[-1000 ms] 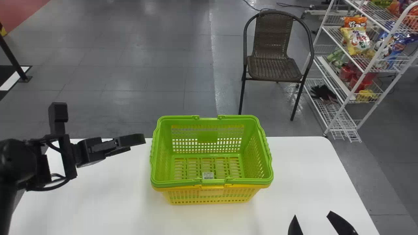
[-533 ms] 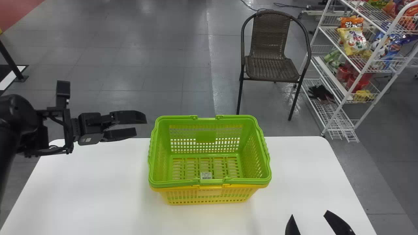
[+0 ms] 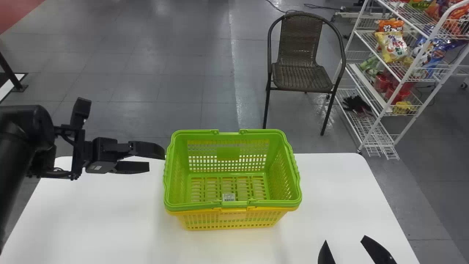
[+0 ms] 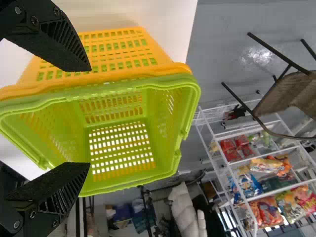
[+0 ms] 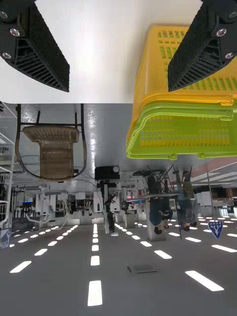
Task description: Grasp handle with right gripper to insert into left gripper then lift and swing left to center
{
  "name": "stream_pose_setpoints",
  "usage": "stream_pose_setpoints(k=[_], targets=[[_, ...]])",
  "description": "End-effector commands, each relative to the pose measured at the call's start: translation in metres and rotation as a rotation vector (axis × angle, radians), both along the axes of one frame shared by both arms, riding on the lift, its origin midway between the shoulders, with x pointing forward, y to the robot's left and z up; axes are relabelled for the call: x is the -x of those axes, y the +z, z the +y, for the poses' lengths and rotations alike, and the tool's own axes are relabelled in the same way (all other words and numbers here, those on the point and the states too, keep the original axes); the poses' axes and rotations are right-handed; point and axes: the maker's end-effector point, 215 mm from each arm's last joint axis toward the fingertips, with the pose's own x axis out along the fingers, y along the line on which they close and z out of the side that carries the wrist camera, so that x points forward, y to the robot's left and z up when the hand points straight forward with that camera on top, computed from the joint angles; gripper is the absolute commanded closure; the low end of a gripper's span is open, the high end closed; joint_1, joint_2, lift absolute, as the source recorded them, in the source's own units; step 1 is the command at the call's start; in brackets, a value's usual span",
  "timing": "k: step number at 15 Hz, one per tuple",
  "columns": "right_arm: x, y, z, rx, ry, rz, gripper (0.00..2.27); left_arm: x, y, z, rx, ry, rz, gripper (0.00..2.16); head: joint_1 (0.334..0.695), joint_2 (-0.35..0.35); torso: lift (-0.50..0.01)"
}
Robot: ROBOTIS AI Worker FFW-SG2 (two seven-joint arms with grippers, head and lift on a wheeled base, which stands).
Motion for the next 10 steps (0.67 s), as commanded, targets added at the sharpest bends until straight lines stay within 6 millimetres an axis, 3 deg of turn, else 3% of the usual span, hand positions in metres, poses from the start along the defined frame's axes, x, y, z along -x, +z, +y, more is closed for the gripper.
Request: stream_pose_setpoints(k=[1,5,10], targets=[[0.000,0.002,0.000,-0.001,0.000,-0.005,0.07,0.007,-0.009,-0.017,-0.009,-0.033,0.012,0.14,0.695,-0.072,0.000],[0.001,0.004,-0.004,0.002,-0.006,-0.014,0.07,0.006,-0.010,-0.036,0.006,-0.056,-0.009,0.14,0.695,-0.109,0.000],[0.002,0.004,-0.004,0.002,-0.006,-0.012,0.07,0.003,-0.008,-0.040,0.010,-0.057,-0.024,0.14,0.695,-0.132,0.000]])
